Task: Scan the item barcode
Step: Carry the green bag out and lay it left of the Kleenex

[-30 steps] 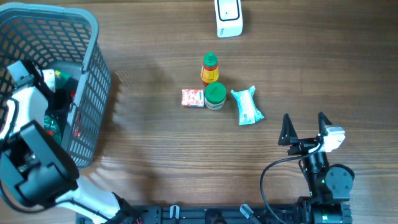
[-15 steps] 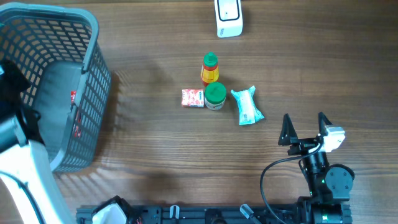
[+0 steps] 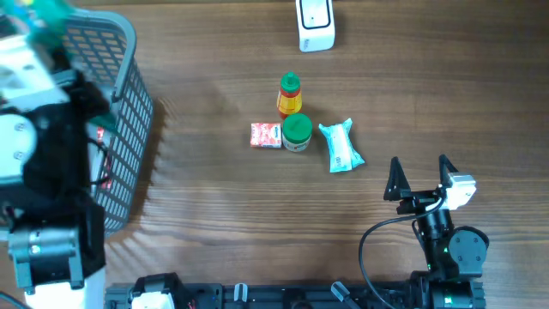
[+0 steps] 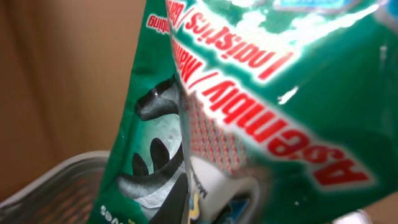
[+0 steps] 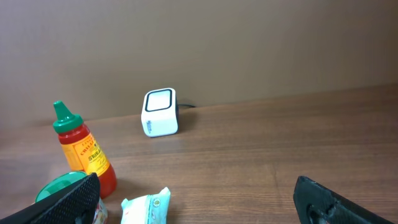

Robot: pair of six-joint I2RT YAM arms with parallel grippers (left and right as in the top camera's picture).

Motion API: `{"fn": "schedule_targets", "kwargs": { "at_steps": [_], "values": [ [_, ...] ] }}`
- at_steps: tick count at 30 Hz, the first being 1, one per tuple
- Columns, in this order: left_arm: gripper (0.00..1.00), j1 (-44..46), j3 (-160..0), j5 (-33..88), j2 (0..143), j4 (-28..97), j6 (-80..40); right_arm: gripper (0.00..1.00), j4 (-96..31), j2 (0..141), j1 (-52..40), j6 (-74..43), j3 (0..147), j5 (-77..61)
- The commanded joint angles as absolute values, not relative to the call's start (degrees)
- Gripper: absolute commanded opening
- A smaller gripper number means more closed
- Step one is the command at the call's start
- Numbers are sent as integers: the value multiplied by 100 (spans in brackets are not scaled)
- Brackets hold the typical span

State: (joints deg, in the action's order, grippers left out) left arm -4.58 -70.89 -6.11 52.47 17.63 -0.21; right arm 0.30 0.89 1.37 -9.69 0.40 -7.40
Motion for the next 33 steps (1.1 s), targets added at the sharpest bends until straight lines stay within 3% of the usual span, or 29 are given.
{"fn": "schedule_targets", "kwargs": {
  "at_steps": [1,8,13,21,33],
  "values": [
    [4,451,-7155,-558,5186,1557,-89,100,56,43,115,-913,30,-703],
    [4,1844,-7148,-648,5586,1909,-255,100,54,43,115,-913,30,-703],
    [4,2224,-7148,-1498,6337,2665,-2080,100,56,43,115,-915,30,-705],
    [4,2344,-7148,-1531,7955,3809,-5317,99,54,43,115,-913,30,-703],
    [4,2412,-7148,-1529,9968,3970,-5791,100,54,43,115,-915,30,-703]
  ]
}}
